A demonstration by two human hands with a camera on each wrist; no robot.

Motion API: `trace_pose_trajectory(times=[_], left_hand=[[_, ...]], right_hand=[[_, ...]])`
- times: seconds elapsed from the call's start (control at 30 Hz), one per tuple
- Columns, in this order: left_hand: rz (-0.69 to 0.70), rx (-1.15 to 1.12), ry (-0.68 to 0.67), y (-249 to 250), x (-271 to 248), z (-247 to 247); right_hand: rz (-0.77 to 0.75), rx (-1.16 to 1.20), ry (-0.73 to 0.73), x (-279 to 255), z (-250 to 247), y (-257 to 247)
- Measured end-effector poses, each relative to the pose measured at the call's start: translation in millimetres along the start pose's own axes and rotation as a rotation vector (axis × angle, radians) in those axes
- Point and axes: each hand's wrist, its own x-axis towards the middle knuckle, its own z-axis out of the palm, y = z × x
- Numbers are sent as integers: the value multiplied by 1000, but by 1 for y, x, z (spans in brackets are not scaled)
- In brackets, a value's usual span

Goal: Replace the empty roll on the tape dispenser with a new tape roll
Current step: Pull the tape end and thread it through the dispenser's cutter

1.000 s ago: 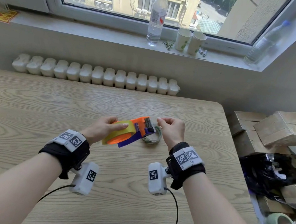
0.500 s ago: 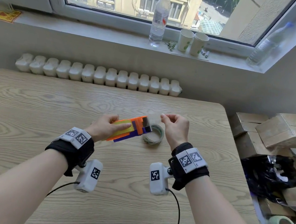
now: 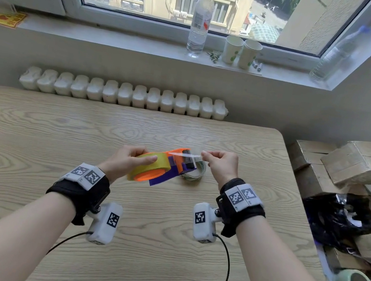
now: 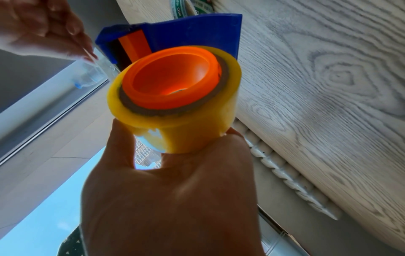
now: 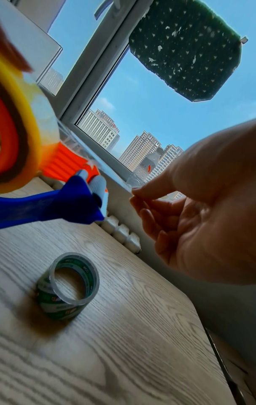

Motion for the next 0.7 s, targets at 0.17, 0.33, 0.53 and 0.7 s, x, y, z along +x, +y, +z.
trace_pose_trajectory(times=[0.17, 0.33, 0.53, 0.7], left_hand=[[11, -54, -45, 3, -2, 1], [13, -55, -75, 4, -1, 1], [37, -103, -105, 8, -3, 3], [41, -152, -131, 9, -6, 6]], right_hand=[[20, 0, -14, 1, 3, 5], [38, 12, -18, 2, 4, 9], [47, 18, -29, 4, 7, 12], [36, 25, -31, 3, 8, 15]])
